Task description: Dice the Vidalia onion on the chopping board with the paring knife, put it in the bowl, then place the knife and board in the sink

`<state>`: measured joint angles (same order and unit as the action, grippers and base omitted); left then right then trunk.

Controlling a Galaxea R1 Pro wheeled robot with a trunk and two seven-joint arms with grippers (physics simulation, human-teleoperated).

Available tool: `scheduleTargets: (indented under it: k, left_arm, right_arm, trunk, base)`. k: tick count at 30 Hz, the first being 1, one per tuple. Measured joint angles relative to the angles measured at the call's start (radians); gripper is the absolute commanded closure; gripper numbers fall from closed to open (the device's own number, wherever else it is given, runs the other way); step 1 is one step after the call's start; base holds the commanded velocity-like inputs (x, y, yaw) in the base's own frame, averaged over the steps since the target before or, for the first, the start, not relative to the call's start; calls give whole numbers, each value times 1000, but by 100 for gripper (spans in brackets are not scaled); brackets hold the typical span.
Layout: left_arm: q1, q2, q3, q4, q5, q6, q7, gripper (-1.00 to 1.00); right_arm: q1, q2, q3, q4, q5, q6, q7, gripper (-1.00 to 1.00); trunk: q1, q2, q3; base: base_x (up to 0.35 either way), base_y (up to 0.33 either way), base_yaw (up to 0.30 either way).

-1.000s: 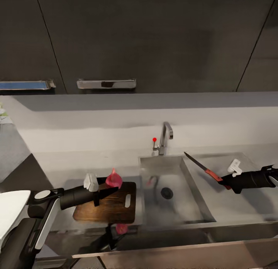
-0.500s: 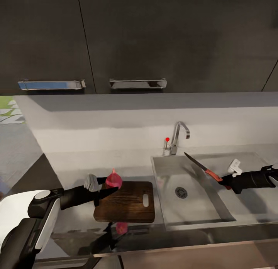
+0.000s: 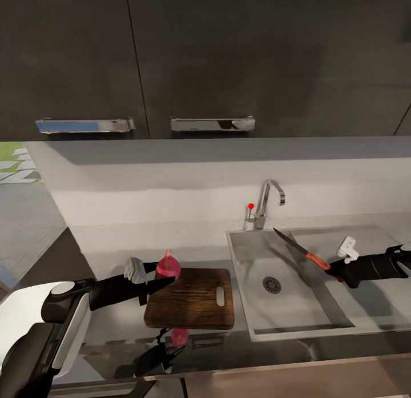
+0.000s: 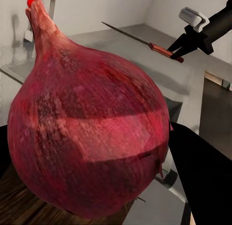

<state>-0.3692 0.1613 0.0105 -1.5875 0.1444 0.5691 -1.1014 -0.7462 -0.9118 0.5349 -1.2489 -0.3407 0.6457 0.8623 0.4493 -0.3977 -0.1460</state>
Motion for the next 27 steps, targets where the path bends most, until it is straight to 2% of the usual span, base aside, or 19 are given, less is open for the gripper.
scheduleTargets:
  k: [12,20,27]
  left_arm:
    - [0,0,0,0,0,-1,0,100]
    - [0,0,0,0,0,-1,0,100]
    - [0,0,0,0,0,-1,0,100]
  right_arm:
    - [0,0,13,3,0,0,-5,100]
    - [0,0,15,4,0,0,-5,100]
    - [0,0,14,4,0,1,-5,100]
  trunk:
    - [0,0,0]
    - [0,0,0]
    - [0,0,0]
  base:
    - [0,9,1]
    - [0,0,165]
    - [0,0,21]
